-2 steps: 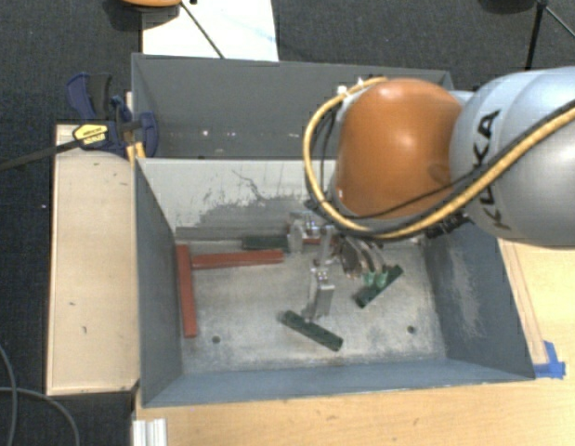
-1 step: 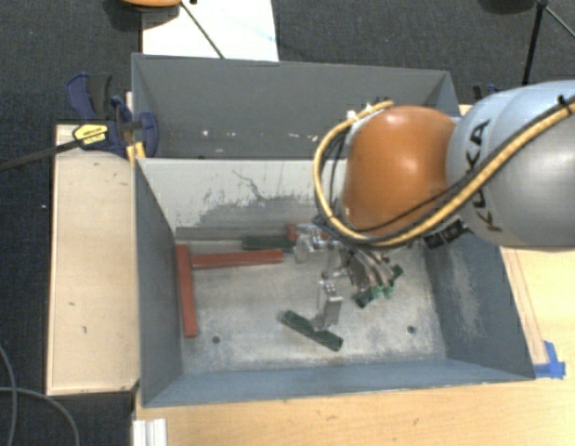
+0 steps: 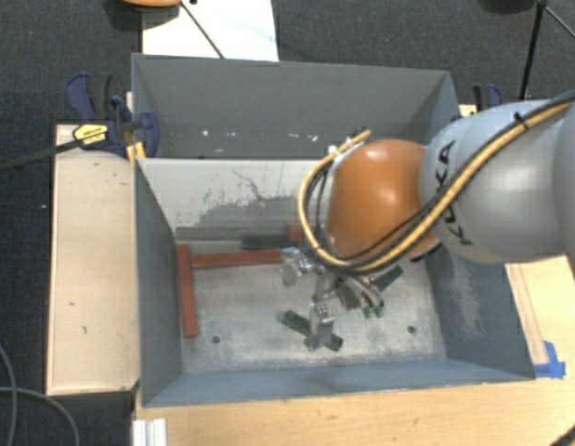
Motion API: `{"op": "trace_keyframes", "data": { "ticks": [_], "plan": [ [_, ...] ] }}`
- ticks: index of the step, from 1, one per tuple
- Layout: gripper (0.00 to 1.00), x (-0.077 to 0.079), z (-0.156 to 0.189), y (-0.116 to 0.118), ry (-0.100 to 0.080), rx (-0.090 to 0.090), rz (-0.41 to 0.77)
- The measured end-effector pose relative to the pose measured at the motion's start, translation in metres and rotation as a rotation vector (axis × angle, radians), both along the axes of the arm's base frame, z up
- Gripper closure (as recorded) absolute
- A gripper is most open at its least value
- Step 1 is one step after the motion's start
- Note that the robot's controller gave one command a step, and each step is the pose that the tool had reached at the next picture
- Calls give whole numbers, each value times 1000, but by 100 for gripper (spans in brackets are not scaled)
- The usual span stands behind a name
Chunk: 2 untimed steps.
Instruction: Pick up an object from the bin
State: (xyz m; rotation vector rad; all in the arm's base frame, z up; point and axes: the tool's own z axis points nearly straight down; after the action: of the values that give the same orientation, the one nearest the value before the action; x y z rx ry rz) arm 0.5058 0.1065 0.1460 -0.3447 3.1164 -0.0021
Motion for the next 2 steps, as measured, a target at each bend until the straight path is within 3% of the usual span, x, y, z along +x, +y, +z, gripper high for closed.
{"op": "trace_keyframes", "data": {
  "ticks": [1, 2],
  "plan": [
    [100, 8, -73, -72, 7, -3, 504],
    [0, 7, -75, -70, 5, 0, 501]
  ]
}}
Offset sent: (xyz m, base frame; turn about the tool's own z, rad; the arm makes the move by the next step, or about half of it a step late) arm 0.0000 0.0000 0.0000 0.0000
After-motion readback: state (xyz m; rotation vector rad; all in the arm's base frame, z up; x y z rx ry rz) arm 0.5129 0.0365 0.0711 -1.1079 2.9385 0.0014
